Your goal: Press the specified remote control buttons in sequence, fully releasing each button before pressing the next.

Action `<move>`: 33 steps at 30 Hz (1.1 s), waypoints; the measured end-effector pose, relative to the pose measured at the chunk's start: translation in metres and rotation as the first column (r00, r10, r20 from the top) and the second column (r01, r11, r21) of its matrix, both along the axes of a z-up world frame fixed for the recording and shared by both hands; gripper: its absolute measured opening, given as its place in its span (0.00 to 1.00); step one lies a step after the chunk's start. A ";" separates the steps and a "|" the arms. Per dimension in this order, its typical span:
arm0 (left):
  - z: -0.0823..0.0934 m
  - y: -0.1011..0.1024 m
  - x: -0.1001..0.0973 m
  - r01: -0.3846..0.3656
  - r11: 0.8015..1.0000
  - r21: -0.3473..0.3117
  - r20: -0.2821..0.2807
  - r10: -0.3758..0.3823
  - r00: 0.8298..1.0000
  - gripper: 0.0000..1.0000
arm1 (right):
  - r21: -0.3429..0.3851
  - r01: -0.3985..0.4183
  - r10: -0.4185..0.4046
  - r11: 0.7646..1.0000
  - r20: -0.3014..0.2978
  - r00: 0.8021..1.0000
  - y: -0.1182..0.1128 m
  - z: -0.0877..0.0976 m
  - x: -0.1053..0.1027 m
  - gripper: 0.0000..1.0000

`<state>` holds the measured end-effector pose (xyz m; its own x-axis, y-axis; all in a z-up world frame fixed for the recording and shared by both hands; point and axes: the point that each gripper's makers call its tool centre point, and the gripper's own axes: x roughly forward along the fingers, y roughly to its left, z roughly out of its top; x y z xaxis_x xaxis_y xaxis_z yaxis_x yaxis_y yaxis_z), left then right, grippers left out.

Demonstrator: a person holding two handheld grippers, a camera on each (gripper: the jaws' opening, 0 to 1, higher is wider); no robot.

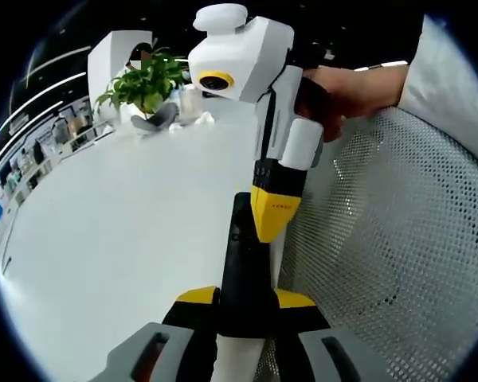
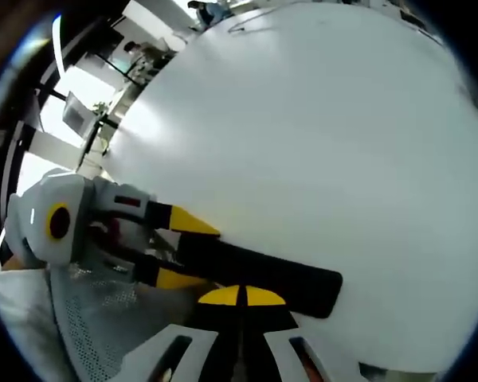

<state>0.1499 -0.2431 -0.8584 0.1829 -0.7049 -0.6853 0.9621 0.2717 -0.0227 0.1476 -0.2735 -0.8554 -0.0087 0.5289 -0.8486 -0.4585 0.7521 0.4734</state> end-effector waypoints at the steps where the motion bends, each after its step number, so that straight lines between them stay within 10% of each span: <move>1: 0.000 0.000 0.000 0.000 1.000 0.000 0.000 0.000 1.000 0.25 | -0.002 0.000 0.000 1.000 0.000 1.000 0.000 0.000 0.000 0.00; 33: 0.000 0.000 0.000 -0.003 1.000 -0.008 -0.004 0.003 1.000 0.25 | 0.049 0.071 -0.067 0.996 -0.081 0.994 0.000 0.002 0.001 0.00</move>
